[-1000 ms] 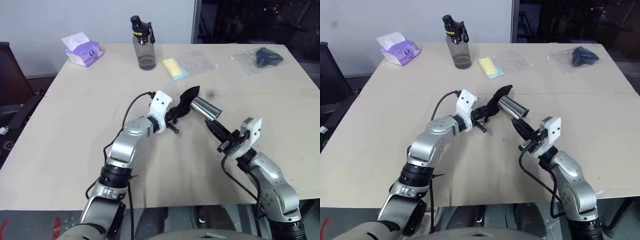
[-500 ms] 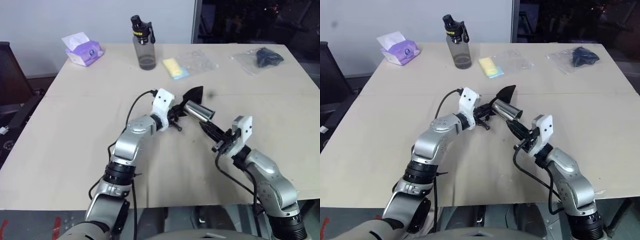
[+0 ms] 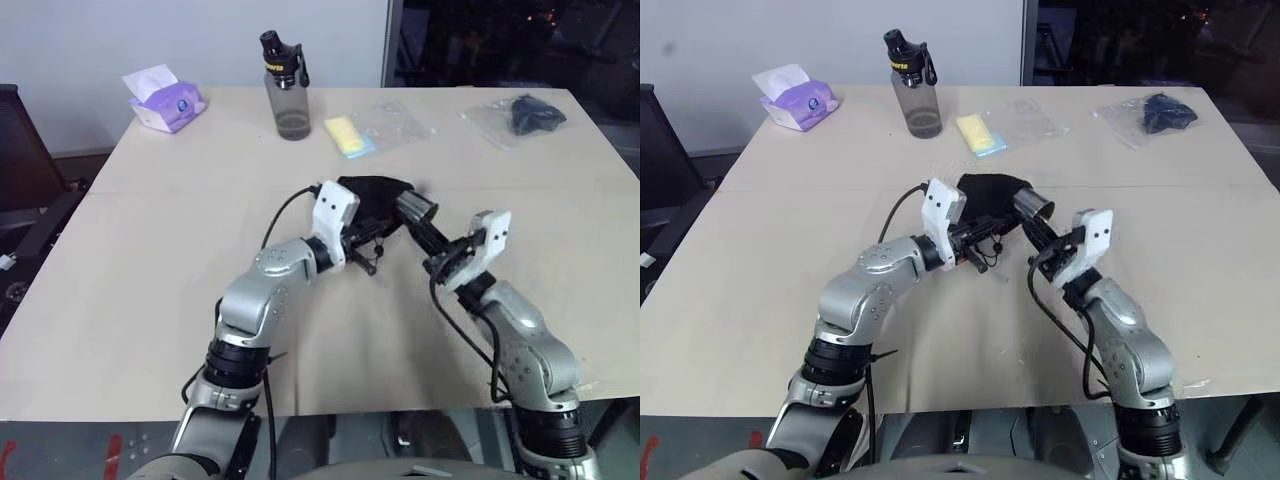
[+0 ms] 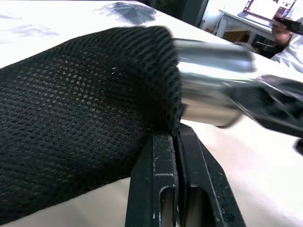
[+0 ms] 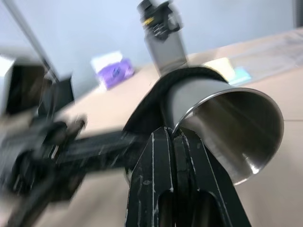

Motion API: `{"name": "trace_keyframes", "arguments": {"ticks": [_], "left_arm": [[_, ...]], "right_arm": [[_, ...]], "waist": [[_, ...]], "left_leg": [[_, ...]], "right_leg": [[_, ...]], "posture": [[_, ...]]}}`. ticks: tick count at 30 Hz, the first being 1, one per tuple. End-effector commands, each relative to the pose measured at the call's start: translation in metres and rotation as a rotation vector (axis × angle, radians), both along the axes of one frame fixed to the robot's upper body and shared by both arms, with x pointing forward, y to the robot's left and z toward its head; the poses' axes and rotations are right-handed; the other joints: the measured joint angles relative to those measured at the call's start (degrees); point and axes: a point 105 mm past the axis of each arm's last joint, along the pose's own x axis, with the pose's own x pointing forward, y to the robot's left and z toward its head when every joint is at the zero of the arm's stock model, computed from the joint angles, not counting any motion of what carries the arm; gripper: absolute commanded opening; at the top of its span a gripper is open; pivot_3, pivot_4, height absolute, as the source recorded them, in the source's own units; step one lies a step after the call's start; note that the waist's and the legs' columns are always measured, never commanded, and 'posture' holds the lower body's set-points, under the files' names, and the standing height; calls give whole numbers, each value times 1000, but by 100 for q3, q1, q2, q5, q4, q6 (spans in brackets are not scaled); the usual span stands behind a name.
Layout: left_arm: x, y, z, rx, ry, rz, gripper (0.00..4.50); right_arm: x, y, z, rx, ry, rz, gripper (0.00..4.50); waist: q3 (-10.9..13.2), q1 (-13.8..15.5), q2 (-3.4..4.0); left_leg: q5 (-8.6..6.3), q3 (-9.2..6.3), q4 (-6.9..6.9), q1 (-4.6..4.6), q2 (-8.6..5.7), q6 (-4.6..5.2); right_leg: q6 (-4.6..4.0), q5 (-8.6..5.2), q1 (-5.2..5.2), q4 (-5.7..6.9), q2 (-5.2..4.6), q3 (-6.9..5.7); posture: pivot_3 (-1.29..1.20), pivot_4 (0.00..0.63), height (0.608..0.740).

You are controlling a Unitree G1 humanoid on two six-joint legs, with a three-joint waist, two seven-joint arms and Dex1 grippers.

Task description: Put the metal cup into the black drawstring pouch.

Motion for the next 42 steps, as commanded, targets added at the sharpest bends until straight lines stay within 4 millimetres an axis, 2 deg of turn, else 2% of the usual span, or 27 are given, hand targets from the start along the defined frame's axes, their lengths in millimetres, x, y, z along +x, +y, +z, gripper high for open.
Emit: {"name": "trace_keyframes", "arguments": {"ticks": [1,3,6,9,15,19,25,29,33,34,37,41,42], "left_arm": [[-11,-11,11,-34,-40,-45,0],[-13,-12,14,-48,-44,-49,0],[-11,-11,18,-67,-63,-38,0],[-9,-10,19,-70,-67,-30,0],[-9,-12,17,-70,-75,-30,0],[-12,-16,18,-77,-75,-54,0],[-20,-21,16,-73,-66,-113,0],[-22,-24,16,-66,-60,-141,0],[-19,-28,14,-42,-65,-157,0],[-19,-28,14,-37,-66,-163,0],[-18,-26,11,-31,-61,-158,0],[-6,-19,6,-6,-66,-81,0],[0,-16,4,7,-69,-33,0]], "right_arm": [[-1,4,14,31,-13,63,45],[-1,8,10,-41,-18,98,45],[-4,14,-6,-397,-171,157,45],[-3,16,-12,-573,-293,191,45],[0,21,-20,-1015,-683,248,45],[13,16,-29,-1170,-770,227,45],[22,15,-32,-1193,-764,199,45],[19,21,-38,-1355,-898,273,45],[23,22,-48,-1340,-833,299,45],[26,21,-47,-1294,-786,275,45],[40,12,-30,-991,-563,124,45],[38,0,-25,-806,-409,115,45],[33,-1,-26,-785,-387,147,571]], "waist": [[0,-3,0],[0,5,0],[1,3,2],[1,-10,1],[1,-9,1],[2,-4,-1],[3,0,-2],[4,-6,0],[4,-4,-1],[4,-4,-1],[5,-5,-3],[6,21,-2],[6,25,-2]], "left_leg": [[0,1,0,0,0,0],[0,2,0,-1,-2,0],[0,3,1,-1,-4,0],[0,2,2,1,-5,0],[0,3,2,4,-2,0],[1,8,5,4,-2,-1],[1,7,5,1,-2,-1],[1,10,6,3,-3,-1],[1,7,7,6,-2,-1],[1,7,7,6,-2,-1],[1,6,5,6,-2,-1],[1,6,6,4,-2,-1],[1,6,7,4,-3,-1]], "right_leg": [[0,0,0,-1,0,1],[0,0,0,-1,-1,1],[-2,-3,0,-3,-1,0],[2,-21,0,-3,0,0],[7,-18,1,-1,5,3],[4,-15,1,-2,4,7],[0,2,1,-2,4,8],[-1,1,0,-2,4,12],[-14,-6,3,0,4,9],[-13,-6,3,0,4,9],[-1,3,3,1,4,10],[-1,4,3,3,2,11],[-1,4,3,3,0,10]], "posture": [[0,150,740],[0,150,740],[0,150,740],[0,150,740],[0,150,740],[0,150,740],[0,150,740],[0,150,740],[0,150,740],[0,150,740],[0,150,740],[0,150,740],[0,150,740]]}}
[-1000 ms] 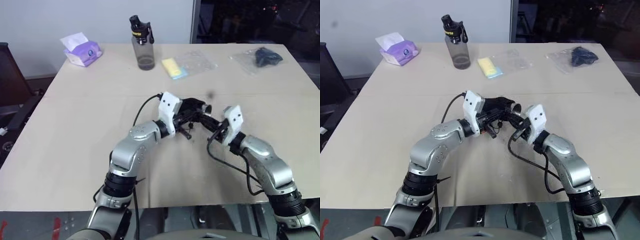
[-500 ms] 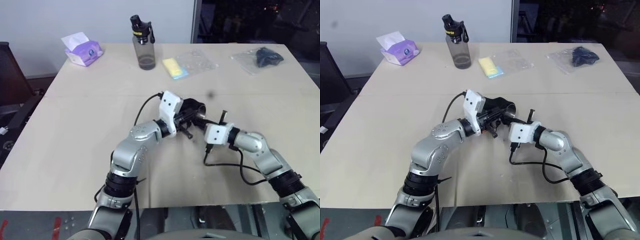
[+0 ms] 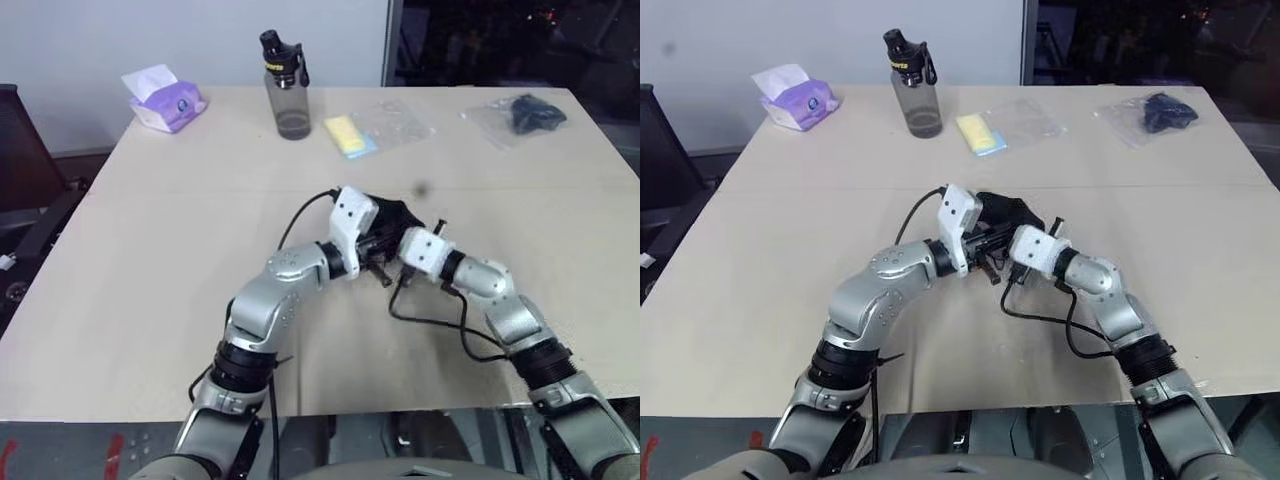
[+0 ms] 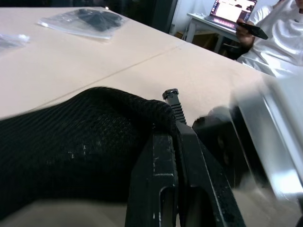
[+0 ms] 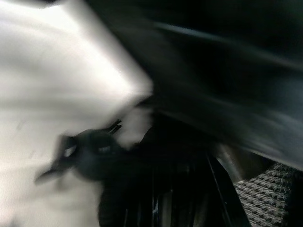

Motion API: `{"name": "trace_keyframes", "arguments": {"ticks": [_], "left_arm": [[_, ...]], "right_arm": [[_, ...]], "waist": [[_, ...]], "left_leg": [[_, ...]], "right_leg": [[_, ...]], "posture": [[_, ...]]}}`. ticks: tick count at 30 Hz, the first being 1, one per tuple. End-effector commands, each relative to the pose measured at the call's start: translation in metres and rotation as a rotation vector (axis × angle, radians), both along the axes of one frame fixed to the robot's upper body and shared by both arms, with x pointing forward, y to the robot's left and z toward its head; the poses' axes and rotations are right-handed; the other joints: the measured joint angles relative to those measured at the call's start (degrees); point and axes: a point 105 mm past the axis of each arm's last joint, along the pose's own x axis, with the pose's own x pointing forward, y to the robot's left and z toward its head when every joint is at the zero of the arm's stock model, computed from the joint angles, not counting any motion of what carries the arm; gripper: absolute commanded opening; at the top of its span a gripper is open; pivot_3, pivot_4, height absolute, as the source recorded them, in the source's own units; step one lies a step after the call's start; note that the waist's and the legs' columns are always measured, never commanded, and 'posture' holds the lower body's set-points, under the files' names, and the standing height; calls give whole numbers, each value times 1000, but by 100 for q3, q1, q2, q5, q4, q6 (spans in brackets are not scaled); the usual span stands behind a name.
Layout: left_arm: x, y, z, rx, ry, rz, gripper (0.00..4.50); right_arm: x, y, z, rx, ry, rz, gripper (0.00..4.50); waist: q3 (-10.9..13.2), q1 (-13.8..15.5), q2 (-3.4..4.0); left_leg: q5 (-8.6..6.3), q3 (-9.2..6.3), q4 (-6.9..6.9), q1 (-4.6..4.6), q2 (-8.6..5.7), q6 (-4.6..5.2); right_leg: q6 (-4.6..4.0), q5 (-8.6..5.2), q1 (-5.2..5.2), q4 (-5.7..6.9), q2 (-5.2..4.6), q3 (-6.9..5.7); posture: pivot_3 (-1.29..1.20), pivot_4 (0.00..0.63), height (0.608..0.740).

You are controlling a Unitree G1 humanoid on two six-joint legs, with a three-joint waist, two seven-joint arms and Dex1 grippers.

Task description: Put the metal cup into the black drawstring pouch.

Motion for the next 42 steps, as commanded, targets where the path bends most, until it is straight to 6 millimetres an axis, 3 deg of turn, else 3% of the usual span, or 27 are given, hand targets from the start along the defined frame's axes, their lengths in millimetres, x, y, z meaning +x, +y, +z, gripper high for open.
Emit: {"name": "trace_keyframes", "arguments": {"ticks": [1,7,12,14,19,22,31,42], "left_arm": [[18,7,3,19,-42,123,0],[28,11,-3,20,-11,192,0],[30,8,6,-90,48,214,0],[31,7,12,-138,73,217,0],[35,4,31,-257,128,221,0],[38,1,42,-319,174,217,0],[36,-4,57,-418,261,187,0],[35,-7,57,-421,286,175,0]], "right_arm": [[-12,-13,15,111,78,28,724],[-30,-30,37,141,70,56,3751],[-50,-45,68,224,57,104,3751],[-54,-51,70,275,93,88,3751],[-70,-52,33,266,279,82,3751],[-78,-36,4,218,363,80,3751],[-47,-3,-5,359,376,-44,3751],[-10,24,-7,494,388,-107,3751]], "waist": [[0,17,0],[3,-21,4],[4,-8,4],[4,-7,2],[5,10,1],[6,-26,0],[7,-14,-3],[9,-25,-5]], "left_leg": [[0,0,0,0,-1,0],[0,-2,1,1,-2,1],[0,-4,1,1,-2,1],[0,-8,2,-1,-2,1],[0,-10,4,-5,-2,1],[0,-5,5,-4,-3,1],[0,-11,8,1,-1,0],[0,-12,7,-10,-5,0]], "right_leg": [[0,0,1,0,-1,0],[2,0,1,0,-1,-3],[3,-1,1,1,0,-5],[3,-1,1,1,0,-8],[3,-2,2,-1,0,-11],[7,-4,1,-1,0,-6],[21,-12,1,6,7,-6],[3,0,-2,-2,5,-4]], "posture": [[0,150,740],[0,150,740],[0,150,740],[0,150,740],[0,150,740],[0,150,740],[0,150,740],[0,150,740]]}}
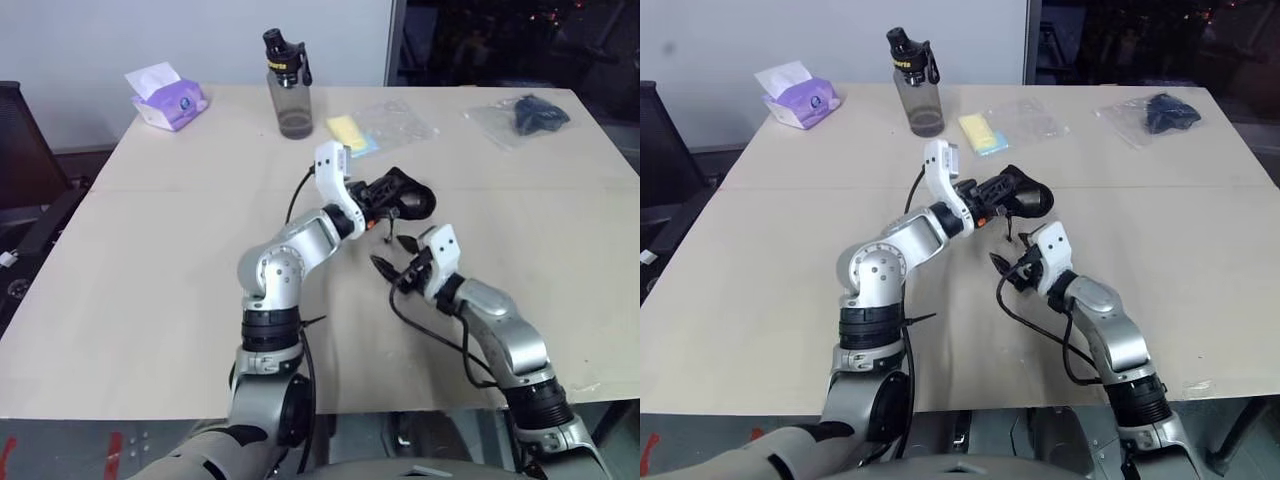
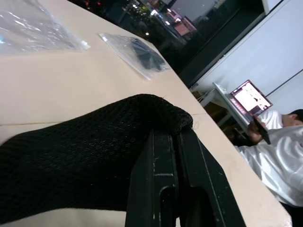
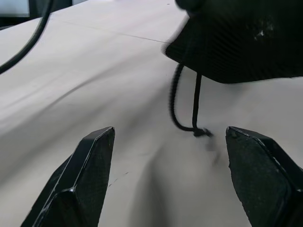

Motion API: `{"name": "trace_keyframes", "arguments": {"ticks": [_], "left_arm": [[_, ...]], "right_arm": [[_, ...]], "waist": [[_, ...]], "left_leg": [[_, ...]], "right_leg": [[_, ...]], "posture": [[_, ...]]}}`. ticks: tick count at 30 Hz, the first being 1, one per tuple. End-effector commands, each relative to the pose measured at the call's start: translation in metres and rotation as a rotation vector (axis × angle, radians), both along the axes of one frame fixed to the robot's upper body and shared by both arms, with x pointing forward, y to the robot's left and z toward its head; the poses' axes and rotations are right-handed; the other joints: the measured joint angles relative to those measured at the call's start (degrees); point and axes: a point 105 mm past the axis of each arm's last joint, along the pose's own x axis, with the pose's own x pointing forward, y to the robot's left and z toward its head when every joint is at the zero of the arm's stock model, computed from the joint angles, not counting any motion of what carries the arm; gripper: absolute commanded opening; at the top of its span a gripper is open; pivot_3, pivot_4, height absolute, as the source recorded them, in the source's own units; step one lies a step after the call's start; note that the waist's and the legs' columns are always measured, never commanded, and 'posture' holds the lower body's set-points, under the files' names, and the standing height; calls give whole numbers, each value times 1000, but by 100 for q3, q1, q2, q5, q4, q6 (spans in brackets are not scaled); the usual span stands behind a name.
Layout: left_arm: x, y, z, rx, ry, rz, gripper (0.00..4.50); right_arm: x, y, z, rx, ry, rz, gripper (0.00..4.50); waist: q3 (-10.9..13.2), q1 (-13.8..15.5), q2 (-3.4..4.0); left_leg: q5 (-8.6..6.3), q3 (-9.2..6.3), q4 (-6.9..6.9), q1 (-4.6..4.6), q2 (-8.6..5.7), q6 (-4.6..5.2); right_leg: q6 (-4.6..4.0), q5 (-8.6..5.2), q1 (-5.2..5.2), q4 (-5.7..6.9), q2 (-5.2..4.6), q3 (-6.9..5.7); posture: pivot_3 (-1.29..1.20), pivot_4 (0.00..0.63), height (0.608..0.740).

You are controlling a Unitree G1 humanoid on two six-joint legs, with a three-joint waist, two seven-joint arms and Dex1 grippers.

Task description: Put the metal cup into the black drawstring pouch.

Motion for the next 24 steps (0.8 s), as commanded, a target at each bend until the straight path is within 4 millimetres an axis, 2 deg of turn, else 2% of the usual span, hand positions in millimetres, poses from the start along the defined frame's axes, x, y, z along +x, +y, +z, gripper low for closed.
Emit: {"name": "trace_keyframes", "arguments": {"ticks": [1,3,6,7,12,16,20,22,23,24], "left_arm": [[-6,-8,13,-12,-47,-35,0],[-6,-8,10,-4,-38,-39,0],[-5,-7,9,-5,-39,-30,0],[-4,-6,10,-10,-40,-25,0],[-4,-4,10,-19,-34,-21,0],[-5,-4,8,-21,-30,-24,0],[-6,-1,12,-20,-66,-13,0],[-6,4,15,-43,-82,-7,0],[-7,6,17,-54,-94,-10,564],[-9,6,19,-64,-106,-18,746]], "right_arm": [[11,6,14,61,-46,-15,3751],[17,7,15,63,-51,-25,3751],[21,6,13,48,-50,-25,3052],[20,5,11,31,-50,-16,2432],[17,-2,8,-17,-61,-12,181],[16,-14,10,-87,-96,-35,82],[23,-43,20,-287,-211,-100,82],[33,-70,47,-433,-338,-167,82],[37,-84,65,-506,-411,-209,0],[41,-94,83,-570,-480,-244,0]], "waist": [[0,-4,0],[0,-5,0],[0,0,0],[0,0,0],[0,-3,0],[0,-3,1],[0,0,1],[4,4,6],[7,3,9],[12,3,12]], "left_leg": [[0,-2,0,1,0,0],[0,-5,-1,3,1,0],[0,-3,-1,2,1,0],[0,-3,0,2,1,0],[0,-3,-1,1,0,0],[0,-5,-2,1,1,0],[0,0,0,0,-2,0],[0,2,0,0,-3,0],[0,1,1,-2,-5,0],[0,1,1,-4,-8,0]], "right_leg": [[0,0,0,2,0,-2],[0,0,0,5,2,-3],[0,0,0,5,2,-2],[0,0,1,4,1,-2],[0,0,0,2,1,-1],[0,0,0,3,2,-3],[0,0,0,2,0,1],[0,0,0,2,0,3],[0,0,-1,2,-1,3],[0,0,-2,2,-2,5]], "posture": [[0,150,740],[0,150,740],[0,150,740],[0,150,740],[0,150,740],[0,150,740],[0,150,740],[0,150,740],[0,150,740],[0,150,740]]}}
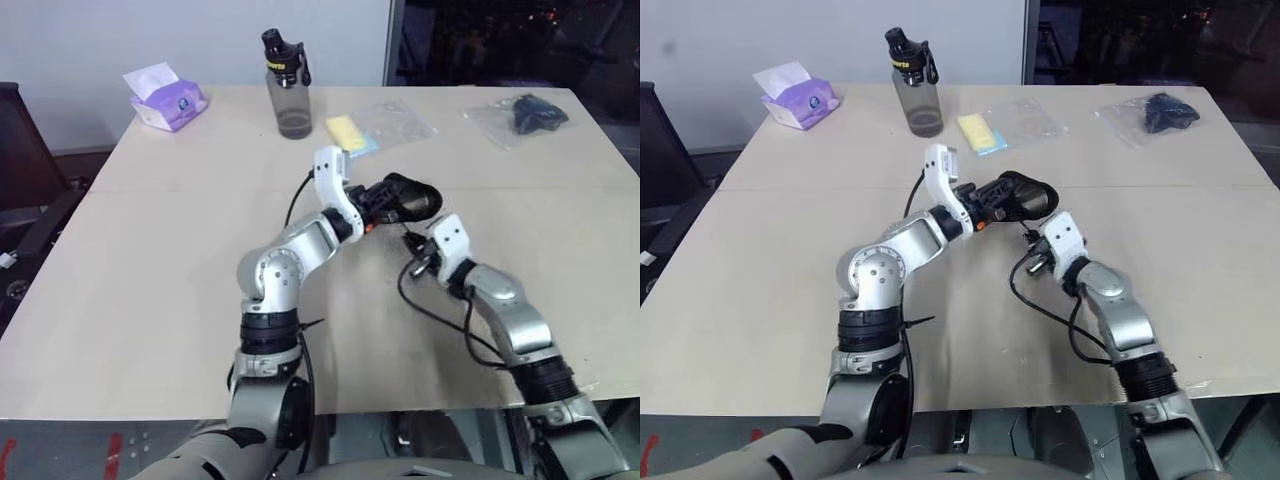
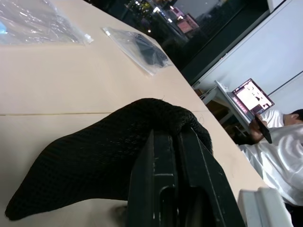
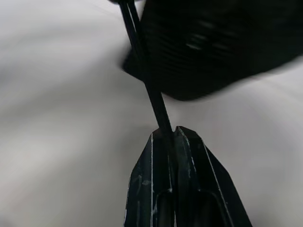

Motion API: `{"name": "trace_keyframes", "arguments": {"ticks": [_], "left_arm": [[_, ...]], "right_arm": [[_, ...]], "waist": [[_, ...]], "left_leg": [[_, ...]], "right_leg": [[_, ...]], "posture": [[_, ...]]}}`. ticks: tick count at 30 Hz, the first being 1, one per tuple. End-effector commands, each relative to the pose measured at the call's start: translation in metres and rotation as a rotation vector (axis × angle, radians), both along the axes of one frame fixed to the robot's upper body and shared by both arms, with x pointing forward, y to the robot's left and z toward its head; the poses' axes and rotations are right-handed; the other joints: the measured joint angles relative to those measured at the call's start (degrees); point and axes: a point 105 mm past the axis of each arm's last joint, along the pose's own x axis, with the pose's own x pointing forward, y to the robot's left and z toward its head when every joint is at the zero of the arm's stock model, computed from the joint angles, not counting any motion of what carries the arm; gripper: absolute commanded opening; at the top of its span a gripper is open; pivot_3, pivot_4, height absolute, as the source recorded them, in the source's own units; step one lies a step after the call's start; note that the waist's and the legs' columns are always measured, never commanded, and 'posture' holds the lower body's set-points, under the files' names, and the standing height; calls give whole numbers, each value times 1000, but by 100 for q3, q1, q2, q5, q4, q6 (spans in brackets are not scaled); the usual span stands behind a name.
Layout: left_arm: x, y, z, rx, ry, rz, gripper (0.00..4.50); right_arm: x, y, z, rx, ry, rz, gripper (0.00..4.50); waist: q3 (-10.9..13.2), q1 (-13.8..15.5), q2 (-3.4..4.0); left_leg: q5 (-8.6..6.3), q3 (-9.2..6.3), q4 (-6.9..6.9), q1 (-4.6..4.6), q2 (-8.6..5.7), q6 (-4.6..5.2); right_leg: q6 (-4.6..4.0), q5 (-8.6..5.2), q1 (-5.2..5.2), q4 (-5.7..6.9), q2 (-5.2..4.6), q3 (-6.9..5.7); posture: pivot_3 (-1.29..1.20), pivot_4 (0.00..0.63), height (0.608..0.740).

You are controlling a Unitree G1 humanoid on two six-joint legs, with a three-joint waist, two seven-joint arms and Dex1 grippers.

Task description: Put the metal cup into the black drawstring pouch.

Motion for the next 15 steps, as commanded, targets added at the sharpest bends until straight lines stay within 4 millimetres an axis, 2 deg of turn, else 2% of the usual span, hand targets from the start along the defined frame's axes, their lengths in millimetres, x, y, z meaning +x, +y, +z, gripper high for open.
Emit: {"name": "trace_keyframes", "arguments": {"ticks": [1,3,6,8,11,13,15], "left_arm": [[-10,2,25,-68,-116,-34,1197],[-10,2,26,-60,-128,-35,2268],[-13,-2,26,43,-215,-38,3420],[-17,-7,28,133,-321,-52,3420],[-22,-13,38,152,-425,-71,3420],[-23,-16,43,196,-505,-64,3420],[-23,-20,44,326,-635,-54,3420]], "right_arm": [[14,-33,81,-188,-329,-81,0],[17,-39,103,-249,-414,-93,0],[16,-36,156,-307,-603,-81,0],[14,-29,175,-322,-676,-61,0],[8,-13,194,-298,-754,-11,0],[4,-3,201,-279,-784,22,0],[1,7,204,-264,-803,57,0]], "waist": [[7,-6,4],[7,-19,3],[8,-26,3],[8,-6,3],[8,2,3],[8,4,4],[8,5,3]], "left_leg": [[0,3,3,0,-1,0],[0,3,1,4,-1,0],[0,-1,-12,10,4,0],[0,-5,-17,13,8,0],[0,-4,-19,10,9,-1],[0,1,-13,-3,9,-1],[0,3,-7,-8,7,-1]], "right_leg": [[0,0,0,0,0,4],[0,0,0,-1,0,6],[0,0,0,-1,9,7],[0,0,0,-1,15,6],[0,0,1,-7,14,6],[0,0,-3,-13,11,7],[0,0,-4,-15,6,7]], "posture": [[0,150,740],[0,150,740],[0,150,740],[0,150,740],[0,150,740],[0,150,740],[0,150,740]]}}
